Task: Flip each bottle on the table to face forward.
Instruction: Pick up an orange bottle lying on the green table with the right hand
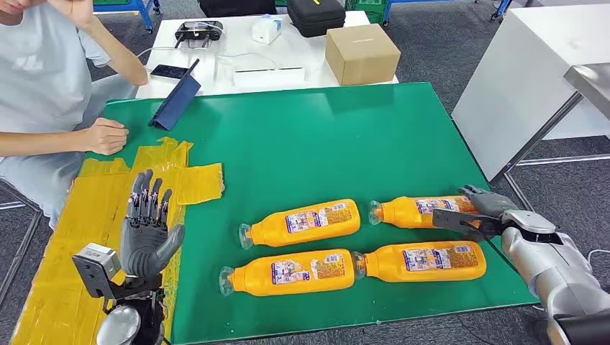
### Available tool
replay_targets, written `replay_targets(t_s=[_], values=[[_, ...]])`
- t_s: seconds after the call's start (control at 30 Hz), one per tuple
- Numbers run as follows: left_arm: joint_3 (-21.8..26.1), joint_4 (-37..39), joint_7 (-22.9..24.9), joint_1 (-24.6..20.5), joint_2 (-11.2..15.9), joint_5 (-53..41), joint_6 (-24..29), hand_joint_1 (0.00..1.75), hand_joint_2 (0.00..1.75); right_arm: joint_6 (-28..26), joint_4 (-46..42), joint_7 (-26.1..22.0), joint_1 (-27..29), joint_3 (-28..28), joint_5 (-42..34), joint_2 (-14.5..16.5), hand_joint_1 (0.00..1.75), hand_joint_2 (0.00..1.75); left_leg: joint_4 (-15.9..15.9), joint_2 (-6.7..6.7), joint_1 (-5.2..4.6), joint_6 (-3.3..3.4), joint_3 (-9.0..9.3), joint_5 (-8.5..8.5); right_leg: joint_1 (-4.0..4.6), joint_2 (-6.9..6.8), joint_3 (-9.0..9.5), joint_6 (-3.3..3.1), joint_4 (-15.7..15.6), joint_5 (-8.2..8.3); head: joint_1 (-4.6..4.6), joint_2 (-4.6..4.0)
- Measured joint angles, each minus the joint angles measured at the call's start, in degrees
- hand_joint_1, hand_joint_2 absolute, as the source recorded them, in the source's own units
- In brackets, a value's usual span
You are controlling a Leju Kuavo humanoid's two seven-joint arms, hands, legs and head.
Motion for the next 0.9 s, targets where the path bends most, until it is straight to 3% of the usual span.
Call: replay_targets(t_s=[0.2,0.47,0.9], values=[[0.03,-0.39,0.51,0.83,-0.04,-0.06,0.79,0.0,1.75,-9.19,0.04,4.23,0.18,1.13,3.51,1.79,0.0,1.75,-0.01,0.12,0.0,0.02,0.05,0.01,0.01,0.02,-0.03,-0.12,0.0,0.12,0.01,0.0],[0.53,-1.41,1.44,2.25,-0.24,-0.77,0.87,0.0,1.75,-14.01,-1.75,5.08,0.57,3.22,9.18,4.13,0.0,1.75,-0.01,0.11,0.0,0.02,0.0,0.13,0.02,0.01,-0.08,-0.05,0.0,0.2,-0.01,0.0],[0.99,-1.64,1.64,2.81,-0.33,-1.04,0.74,0.0,1.75,-12.1,-4.66,-1.74,1.32,4.13,7.9,5.23,0.0,1.75,-0.01,0.08,0.0,0.03,-0.1,0.13,0.01,0.01,-0.18,-0.05,0.0,0.19,-0.01,0.0]])
